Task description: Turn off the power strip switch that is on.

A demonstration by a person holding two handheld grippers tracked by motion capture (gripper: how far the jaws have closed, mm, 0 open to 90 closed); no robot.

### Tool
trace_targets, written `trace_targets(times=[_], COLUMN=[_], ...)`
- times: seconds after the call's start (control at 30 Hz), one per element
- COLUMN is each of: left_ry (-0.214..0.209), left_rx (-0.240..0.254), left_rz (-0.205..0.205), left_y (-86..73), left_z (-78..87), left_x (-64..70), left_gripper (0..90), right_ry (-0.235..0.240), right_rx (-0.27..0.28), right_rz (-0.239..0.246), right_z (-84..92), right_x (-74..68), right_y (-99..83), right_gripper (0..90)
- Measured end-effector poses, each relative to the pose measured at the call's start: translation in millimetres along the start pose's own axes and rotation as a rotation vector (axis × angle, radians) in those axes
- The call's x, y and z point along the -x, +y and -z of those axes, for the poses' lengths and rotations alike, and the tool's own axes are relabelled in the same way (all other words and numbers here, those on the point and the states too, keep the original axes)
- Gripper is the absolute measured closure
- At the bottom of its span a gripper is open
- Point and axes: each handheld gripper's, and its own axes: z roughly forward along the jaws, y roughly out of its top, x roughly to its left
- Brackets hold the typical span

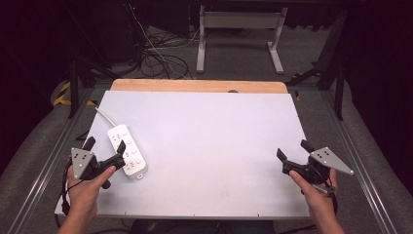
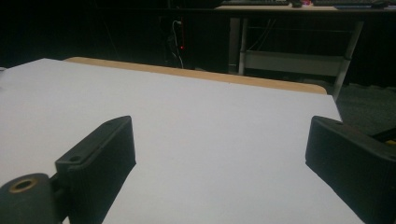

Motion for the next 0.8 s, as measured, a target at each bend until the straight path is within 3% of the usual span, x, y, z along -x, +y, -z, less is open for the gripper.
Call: trace_targets(times=[0.43, 0.53, 0.67, 0.8], left_ry=[0.003, -0.016, -0.07, -0.119], left_rx=[-0.007, -0.016, -0.036, -0.054], left_rz=[-0.002, 0.011, 0.076, 0.104], left_y=[0.1, 0.4, 2.1, 3.8], left_z=[-0.1, 0.5, 1.2, 2.0], left_x=[-0.8, -1.6, -4.9, -8.1], left_gripper=[4.1, 15.0, 28.7, 43.2], right_ry=[0.003, 0.008, 0.014, 0.022], right_rx=[-0.004, -0.006, -0.01, -0.01], right_rz=[0.009, 0.006, 0.004, -0.001], right_z=[0.1, -0.3, -0.9, -0.6], right_x=[-0.7, -1.1, -1.7, -1.9], right_y=[-0.1, -0.4, -0.4, -0.8], right_gripper=[9.3, 9.5, 9.8, 10.5])
